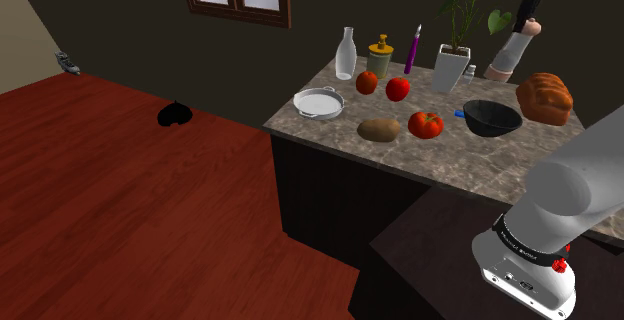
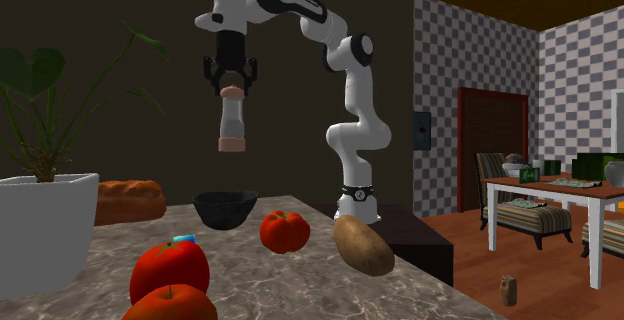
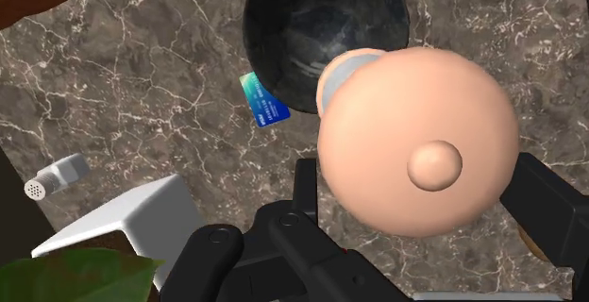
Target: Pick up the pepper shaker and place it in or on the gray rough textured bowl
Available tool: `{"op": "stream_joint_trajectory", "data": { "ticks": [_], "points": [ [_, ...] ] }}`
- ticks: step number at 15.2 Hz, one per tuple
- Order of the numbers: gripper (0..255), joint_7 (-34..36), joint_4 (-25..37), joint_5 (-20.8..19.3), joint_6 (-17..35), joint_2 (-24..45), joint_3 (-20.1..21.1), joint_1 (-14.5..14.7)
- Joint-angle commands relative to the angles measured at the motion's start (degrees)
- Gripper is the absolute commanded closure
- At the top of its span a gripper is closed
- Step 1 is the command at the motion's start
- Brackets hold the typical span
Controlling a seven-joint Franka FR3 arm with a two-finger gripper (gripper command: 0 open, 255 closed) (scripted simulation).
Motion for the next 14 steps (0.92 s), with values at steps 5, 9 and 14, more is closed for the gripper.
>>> {"op": "stream_joint_trajectory", "data": {
  "ticks": [5, 9, 14],
  "points": [
    [255, -4.7, -0.5, -0.3, 1.5, 0.5, -2.8, -2.0],
    [255, -4.3, -4.1, -0.6, 4.6, 0.0, -2.8, -2.0],
    [255, -3.9, -8.1, -0.8, 8.5, -0.2, -2.9, -2.1]
  ]
}}
